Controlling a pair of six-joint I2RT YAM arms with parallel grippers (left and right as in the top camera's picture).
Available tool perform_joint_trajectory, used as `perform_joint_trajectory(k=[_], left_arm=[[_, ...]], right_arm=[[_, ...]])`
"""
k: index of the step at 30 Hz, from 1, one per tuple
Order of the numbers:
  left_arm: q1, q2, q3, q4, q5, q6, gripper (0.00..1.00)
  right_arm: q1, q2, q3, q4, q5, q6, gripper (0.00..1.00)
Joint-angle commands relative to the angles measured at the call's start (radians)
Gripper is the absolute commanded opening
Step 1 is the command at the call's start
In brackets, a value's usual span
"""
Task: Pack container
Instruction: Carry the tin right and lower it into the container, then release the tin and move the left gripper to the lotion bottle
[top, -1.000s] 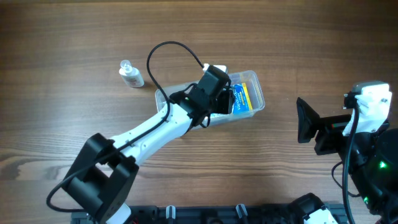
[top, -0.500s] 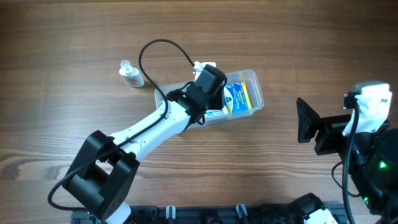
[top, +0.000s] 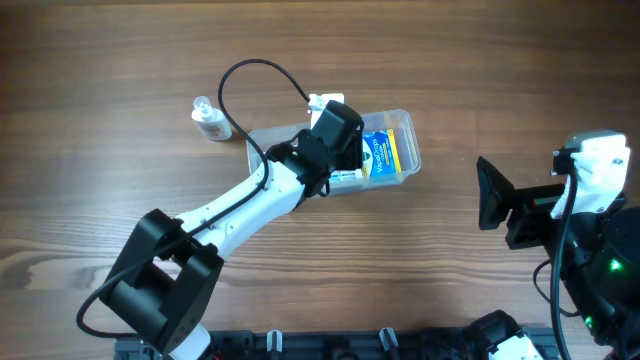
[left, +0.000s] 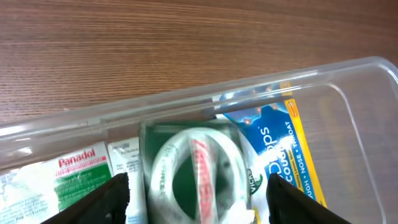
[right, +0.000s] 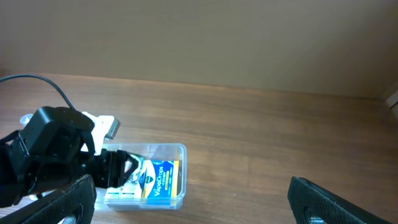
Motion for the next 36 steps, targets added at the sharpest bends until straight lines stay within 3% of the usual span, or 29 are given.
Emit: perform_joint_trajectory(k=[1, 2, 5, 6, 10, 15, 20, 27, 33, 36], left_arm=[[0.008, 0.011, 0.011, 0.002, -0.009, -0.003, 0.82], [0.008, 0.011, 0.011, -0.001, -0.009, -0.003, 0.88], [0.008, 0.011, 0.011, -0.003, -0.01, 0.001, 0.92], [0.008, 0.009, 0.011, -0.002, -0.009, 0.001, 1.0], [0.01, -0.013, 0.014, 0.005, 0.047, 0.005, 1.0], [0.036, -0.126, 0.016, -0.002, 0.191, 0.099, 1.0], [0.098, -0.301, 0.016, -0.073, 0.211, 0.228, 1.0], [0.333, -0.439, 0.016, -0.232, 0.091, 0.29, 1.0], [0.555, -0.404, 0.016, -0.338, 0.095, 0.29, 0.98], [0.641, -0.351, 0.016, -0.317, 0.1, 0.311, 0.99]], right_arm=[[-0.004, 0.006, 0.0, 0.002, -0.012, -0.02, 1.0], [-0.004, 0.006, 0.0, 0.002, -0.012, -0.02, 1.0], [-0.004, 0.006, 0.0, 0.002, -0.012, -0.02, 1.0], [-0.004, 0.006, 0.0, 0.002, -0.012, -0.02, 0.99], [-0.004, 0.006, 0.0, 0.002, -0.012, -0.02, 1.0], [-0.004, 0.006, 0.0, 0.002, -0.012, -0.02, 1.0], [-0.004, 0.006, 0.0, 0.002, -0.012, -0.02, 1.0], [-0.004, 0.006, 0.0, 0.002, -0.012, -0.02, 1.0], [-0.004, 0.006, 0.0, 0.002, -0.012, -0.02, 1.0], [-0.004, 0.006, 0.0, 0.002, -0.012, -0.02, 1.0]])
